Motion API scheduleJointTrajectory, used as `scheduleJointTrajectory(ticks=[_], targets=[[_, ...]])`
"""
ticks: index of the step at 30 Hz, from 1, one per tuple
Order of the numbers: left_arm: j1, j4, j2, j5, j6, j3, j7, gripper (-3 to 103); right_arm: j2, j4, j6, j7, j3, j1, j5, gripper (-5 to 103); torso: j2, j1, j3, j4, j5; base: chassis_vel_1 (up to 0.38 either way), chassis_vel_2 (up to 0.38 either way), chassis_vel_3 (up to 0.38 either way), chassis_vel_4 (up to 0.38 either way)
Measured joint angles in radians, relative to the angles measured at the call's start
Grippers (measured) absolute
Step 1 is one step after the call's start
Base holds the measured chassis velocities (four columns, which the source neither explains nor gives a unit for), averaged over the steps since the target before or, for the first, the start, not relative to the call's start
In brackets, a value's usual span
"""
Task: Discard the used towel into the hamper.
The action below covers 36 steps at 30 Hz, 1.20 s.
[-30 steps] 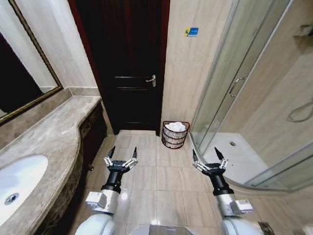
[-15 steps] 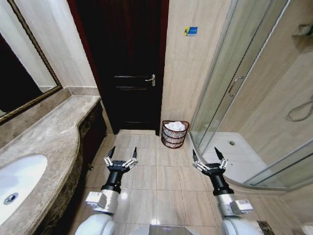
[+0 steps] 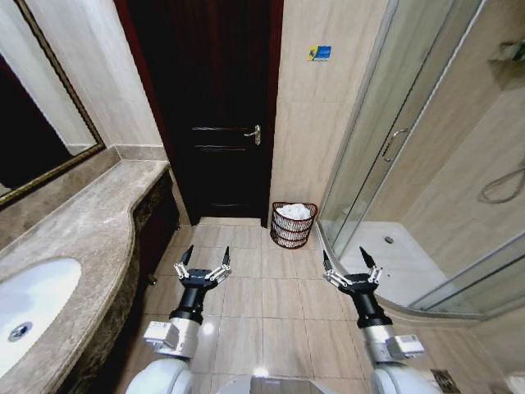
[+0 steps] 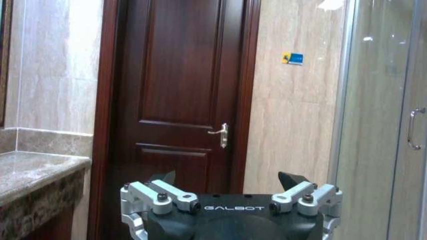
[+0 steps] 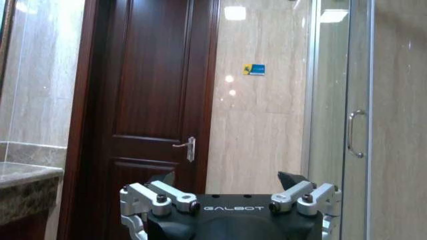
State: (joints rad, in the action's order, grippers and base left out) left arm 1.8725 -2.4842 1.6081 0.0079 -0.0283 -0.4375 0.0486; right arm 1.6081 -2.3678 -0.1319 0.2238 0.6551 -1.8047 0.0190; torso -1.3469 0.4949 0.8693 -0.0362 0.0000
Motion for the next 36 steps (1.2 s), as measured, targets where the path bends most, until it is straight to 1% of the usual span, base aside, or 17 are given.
scheduleJointTrajectory(ticks=[36], targets=[[0.000,0.000,0.000,0.000,0.000,0.000,0.000,100,0.000,0.000,0.000,0.000,0.000,0.000,0.000,100,0.000,0.000,0.000,0.0000,0.0000,0.000,0.000,0.000,0.000]])
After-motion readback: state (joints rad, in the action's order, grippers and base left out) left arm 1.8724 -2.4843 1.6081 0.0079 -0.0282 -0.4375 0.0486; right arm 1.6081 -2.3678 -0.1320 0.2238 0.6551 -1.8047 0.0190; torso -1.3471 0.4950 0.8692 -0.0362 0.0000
